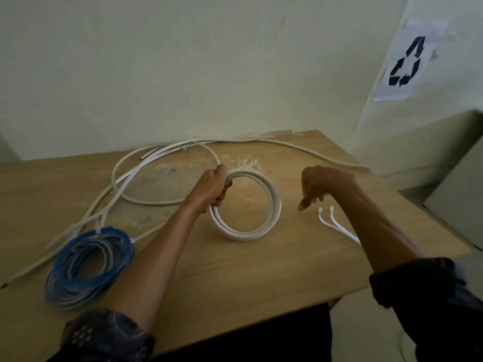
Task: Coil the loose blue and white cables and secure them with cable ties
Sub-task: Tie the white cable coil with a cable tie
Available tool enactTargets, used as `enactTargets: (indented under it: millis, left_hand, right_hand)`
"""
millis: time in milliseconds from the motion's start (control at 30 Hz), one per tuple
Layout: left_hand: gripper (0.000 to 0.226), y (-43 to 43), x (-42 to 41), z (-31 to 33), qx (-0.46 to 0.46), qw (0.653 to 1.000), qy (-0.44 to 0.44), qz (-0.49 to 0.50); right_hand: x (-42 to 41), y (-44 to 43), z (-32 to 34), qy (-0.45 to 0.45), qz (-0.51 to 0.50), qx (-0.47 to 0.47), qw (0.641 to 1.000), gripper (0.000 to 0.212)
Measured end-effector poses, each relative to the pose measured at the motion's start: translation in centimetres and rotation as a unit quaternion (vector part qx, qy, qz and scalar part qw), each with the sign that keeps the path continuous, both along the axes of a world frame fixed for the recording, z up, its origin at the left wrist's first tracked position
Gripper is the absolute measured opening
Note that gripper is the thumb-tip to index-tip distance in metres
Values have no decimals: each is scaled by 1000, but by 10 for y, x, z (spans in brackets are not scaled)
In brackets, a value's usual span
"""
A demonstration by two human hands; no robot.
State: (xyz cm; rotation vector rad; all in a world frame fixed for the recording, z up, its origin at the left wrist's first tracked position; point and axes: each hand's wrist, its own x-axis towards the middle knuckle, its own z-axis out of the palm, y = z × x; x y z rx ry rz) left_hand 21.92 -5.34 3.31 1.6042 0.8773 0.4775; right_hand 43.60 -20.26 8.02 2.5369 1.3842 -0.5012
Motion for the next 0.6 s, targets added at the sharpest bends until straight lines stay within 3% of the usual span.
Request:
enactTargets:
  millis: [167,333,433,600]
  left_hand:
    - [44,-1,1,-3,-17,1000,14,8]
    - [44,-2,-2,-2,-38,999,13,23]
    - [43,-2,-4,-4,-39,999,9,21]
    - [44,-3,-6,-4,-41,999,6,26]
  right_hand:
    - [2,-2,-10,-49,-25,-75,996,44]
    - [-1,0,-14,43,-64,-13,997,44]
    - [4,-2,-14,6,-48,12,999,48]
    - [7,-13,-16,-58,-70,-48,995,40]
